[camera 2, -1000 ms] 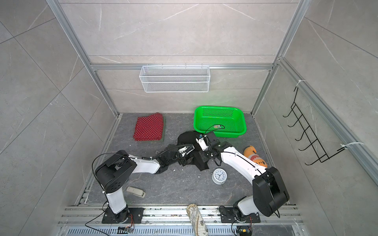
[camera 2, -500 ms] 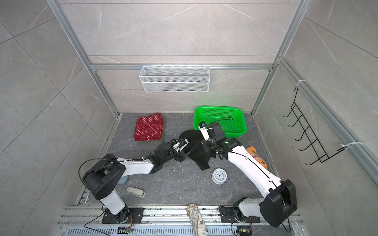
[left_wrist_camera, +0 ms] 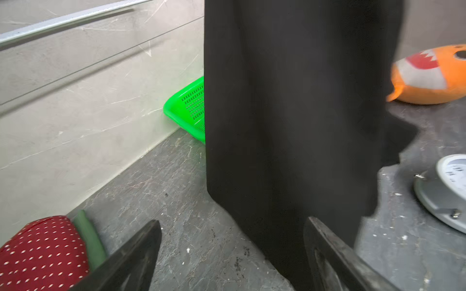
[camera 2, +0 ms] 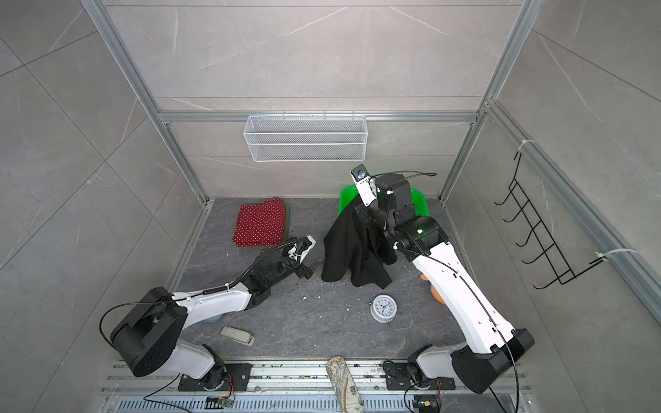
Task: Fold and stack skirts
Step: Flatten out the skirt at the center of the table.
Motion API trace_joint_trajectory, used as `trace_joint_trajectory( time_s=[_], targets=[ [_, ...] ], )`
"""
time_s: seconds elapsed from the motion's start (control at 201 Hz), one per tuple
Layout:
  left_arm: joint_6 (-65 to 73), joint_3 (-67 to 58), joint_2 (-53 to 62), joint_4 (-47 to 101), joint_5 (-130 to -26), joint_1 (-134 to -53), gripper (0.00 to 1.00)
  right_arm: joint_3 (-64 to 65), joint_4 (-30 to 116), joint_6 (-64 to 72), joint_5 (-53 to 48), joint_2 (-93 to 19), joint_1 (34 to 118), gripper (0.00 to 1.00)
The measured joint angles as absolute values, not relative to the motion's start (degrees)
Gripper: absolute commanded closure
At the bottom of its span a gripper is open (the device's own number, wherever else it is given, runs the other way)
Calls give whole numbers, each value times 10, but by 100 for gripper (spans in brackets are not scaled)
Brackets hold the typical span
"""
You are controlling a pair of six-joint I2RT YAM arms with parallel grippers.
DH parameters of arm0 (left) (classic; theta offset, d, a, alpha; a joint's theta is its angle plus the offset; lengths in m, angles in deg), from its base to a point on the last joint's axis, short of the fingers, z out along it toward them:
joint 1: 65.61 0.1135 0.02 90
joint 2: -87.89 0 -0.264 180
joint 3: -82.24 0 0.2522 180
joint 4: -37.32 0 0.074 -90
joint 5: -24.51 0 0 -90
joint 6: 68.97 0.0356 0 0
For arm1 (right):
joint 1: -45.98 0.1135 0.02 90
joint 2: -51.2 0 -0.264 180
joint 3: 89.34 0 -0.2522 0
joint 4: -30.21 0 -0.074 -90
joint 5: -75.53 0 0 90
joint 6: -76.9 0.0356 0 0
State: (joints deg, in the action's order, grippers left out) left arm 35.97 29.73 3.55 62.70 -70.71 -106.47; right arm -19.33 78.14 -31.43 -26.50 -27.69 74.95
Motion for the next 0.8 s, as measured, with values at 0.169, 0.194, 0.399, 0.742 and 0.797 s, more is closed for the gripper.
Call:
trace_joint_trajectory(
  time_s=[0.169,0.194,0.399,0.742,0.797],
  targets=[
    [332,299,64,623,-736,-1065,15,-214,796,-319,-265,-283,749,100],
    [329,300,70,624,-739,-1066,15,-214,798,-319,-265,-283,749,100],
    [322,310,105,619,-774,-1095,17,-214,807,-318,-265,-295,749,100],
    [338,321,90,569,-764,-1191,18,-214,807,-318,-265,-316,749,100],
    [332,324,72,577,-752,-1197,18,-214,807,-318,-265,-317,749,100]
  ],
)
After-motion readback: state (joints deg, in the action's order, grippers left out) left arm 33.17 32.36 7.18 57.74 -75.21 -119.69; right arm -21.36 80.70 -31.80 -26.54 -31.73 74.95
